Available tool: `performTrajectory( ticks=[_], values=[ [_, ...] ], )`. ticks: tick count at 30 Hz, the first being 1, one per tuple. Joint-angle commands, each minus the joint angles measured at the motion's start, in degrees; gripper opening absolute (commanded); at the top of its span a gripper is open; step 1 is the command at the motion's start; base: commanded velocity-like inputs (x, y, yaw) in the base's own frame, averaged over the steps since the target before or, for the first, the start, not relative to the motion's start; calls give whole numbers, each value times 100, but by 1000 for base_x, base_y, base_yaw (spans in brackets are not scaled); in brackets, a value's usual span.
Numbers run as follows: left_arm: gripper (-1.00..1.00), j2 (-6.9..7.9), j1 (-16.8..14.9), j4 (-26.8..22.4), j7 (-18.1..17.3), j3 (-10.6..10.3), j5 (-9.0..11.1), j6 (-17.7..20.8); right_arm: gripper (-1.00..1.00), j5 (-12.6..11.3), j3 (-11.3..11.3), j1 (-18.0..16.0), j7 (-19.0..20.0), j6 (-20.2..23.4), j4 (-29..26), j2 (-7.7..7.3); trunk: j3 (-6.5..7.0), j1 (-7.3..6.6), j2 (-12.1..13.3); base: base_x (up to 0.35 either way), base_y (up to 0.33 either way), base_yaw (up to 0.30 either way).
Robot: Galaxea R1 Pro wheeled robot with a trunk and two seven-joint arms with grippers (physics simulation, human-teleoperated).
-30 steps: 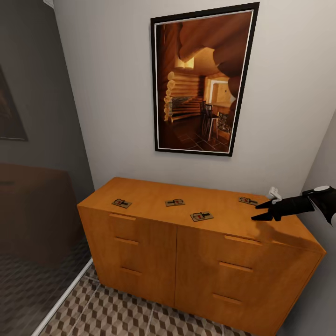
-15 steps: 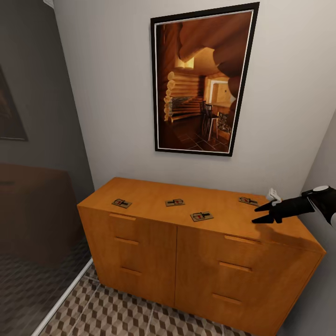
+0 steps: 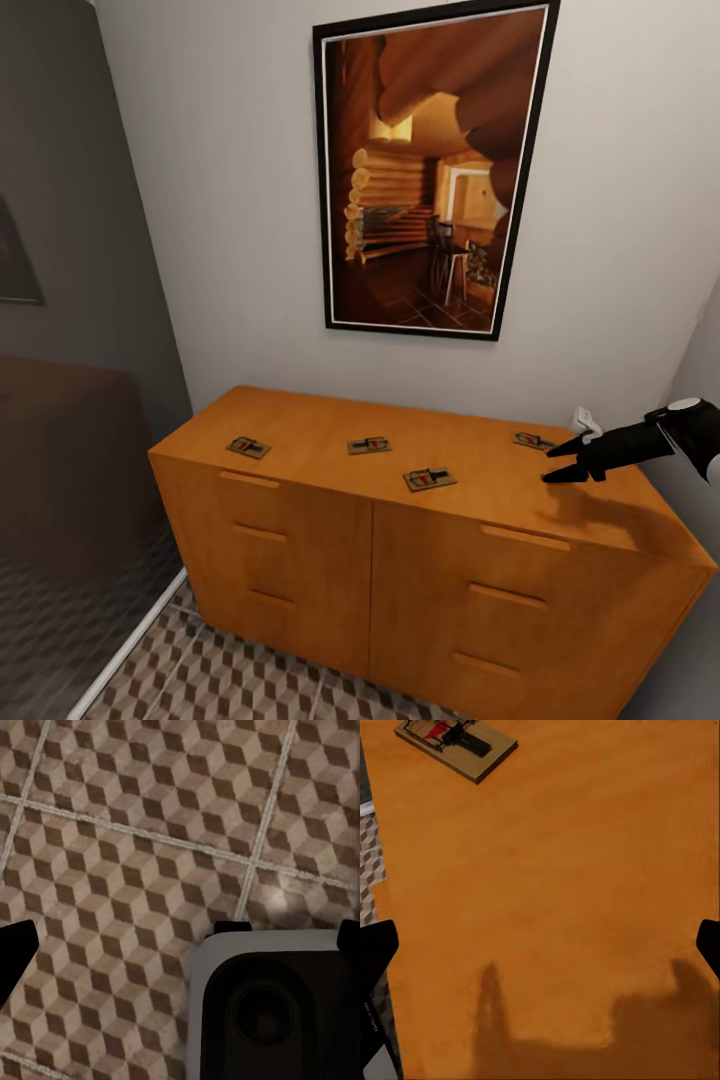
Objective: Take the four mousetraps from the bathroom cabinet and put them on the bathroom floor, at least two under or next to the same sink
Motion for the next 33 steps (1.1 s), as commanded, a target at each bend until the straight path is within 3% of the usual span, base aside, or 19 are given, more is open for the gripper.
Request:
performTrajectory(
  ticks=[1, 12, 33],
  values=[
    [100, 0, -4, 9, 17, -6, -2, -27, 100, 4, 6, -2, 20, 50, -6, -1, -5, 2, -2, 201, -79, 0],
    [100, 0, -4, 9, 17, -6, -2, -27, 100, 41, 6, -2, -6, 50, -6, -1, -5, 2, -2, 177, -24, 0],
    [100, 0, -4, 9, 17, -6, -2, -27, 100, 64, 6, -1, -92, 40, -2, -7, -5, 2, -2, 13, -1, 0]
  ],
)
